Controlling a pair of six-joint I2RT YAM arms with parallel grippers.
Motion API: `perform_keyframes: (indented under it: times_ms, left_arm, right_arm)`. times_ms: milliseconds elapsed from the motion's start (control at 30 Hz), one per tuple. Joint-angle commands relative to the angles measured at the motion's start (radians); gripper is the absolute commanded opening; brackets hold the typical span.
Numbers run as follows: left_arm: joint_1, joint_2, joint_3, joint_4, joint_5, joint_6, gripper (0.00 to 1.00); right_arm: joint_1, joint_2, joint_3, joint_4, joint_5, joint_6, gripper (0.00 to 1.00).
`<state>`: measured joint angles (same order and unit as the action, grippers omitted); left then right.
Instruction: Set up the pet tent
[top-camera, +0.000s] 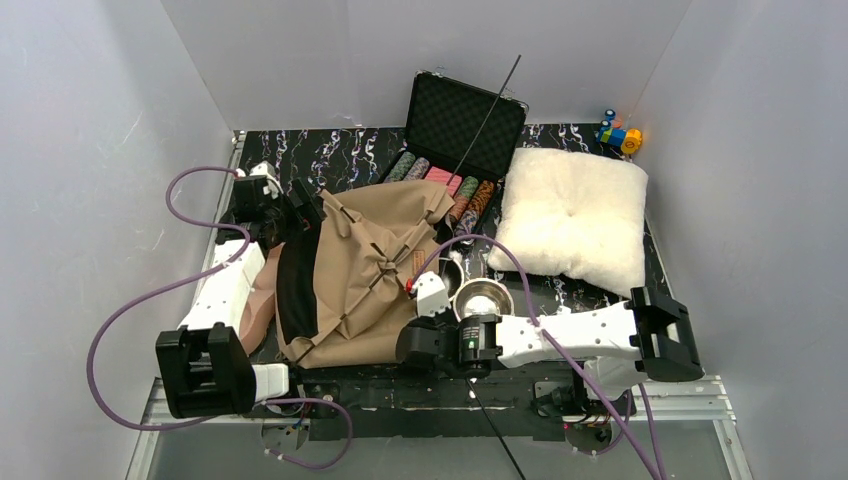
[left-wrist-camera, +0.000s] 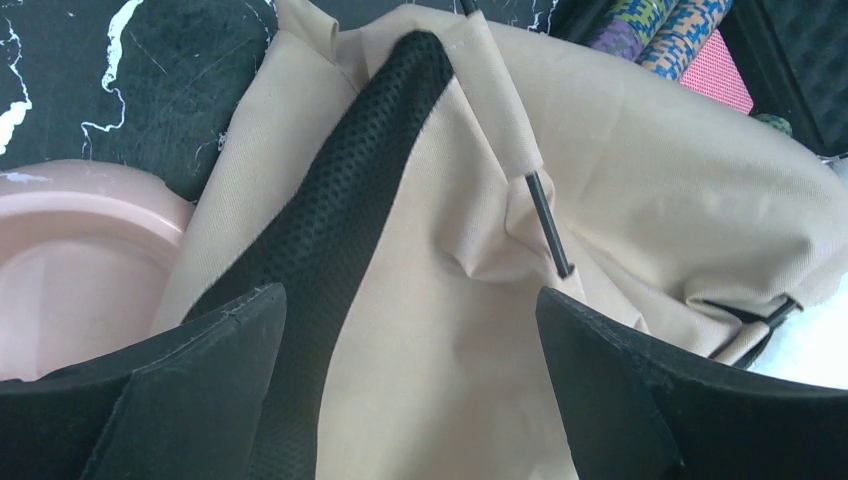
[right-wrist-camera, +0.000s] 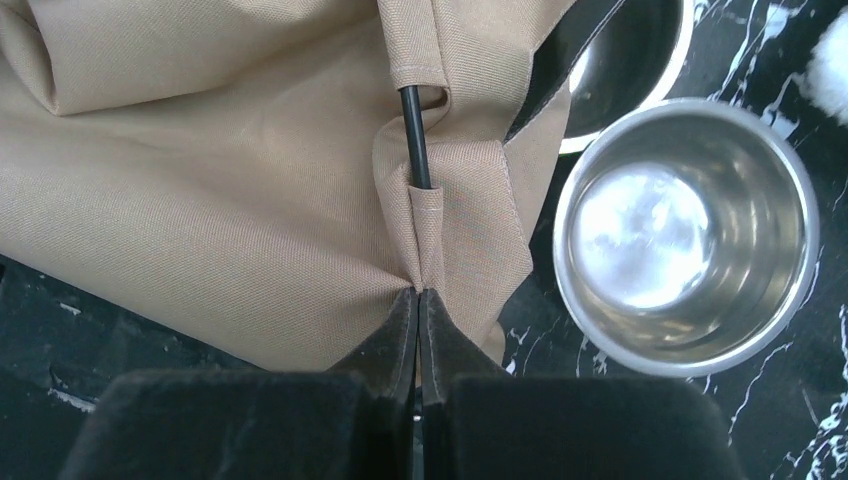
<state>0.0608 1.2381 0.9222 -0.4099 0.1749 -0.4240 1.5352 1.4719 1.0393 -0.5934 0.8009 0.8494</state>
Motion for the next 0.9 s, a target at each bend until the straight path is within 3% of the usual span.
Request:
perform_keyframes:
  times_ms: [0, 100, 233, 333, 533, 867]
  left_arm:
    - [0.001, 0.020, 0.083, -0.001, -0.010, -0.006, 0.97]
    - [0.002, 0.002, 0.083, -0.016, -0.087, 0.041, 0.98]
    - [0.002, -0.009, 0.064, -0.026, -0.118, 0.089, 0.98]
    - [0.005, 0.023, 0.082, -0.063, -0.154, 0.119, 0.98]
    - [0.014, 0.102, 0.124, -0.128, -0.138, 0.137, 0.98]
    - [0.046, 0.126, 0.116, -0.107, -0.133, 0.148, 0.98]
  right_arm:
    - [0.031, 0.003, 0.038, -0.131, 0.008, 0.157, 0.01]
    - [0.031, -0.037, 0.030, -0.151, -0.015, 0.172, 0.06]
    - [0.026, -0.113, 0.053, -0.100, -0.046, 0.041, 0.47]
    - [-0.005, -0.137, 0.111, -0.064, -0.094, -0.090, 0.67]
    - [-0.135, -0.096, 0.208, 0.100, -0.318, -0.342, 0.71]
    - [-0.335, 0.229, 0.445, 0.286, -0.491, -0.548, 0.70]
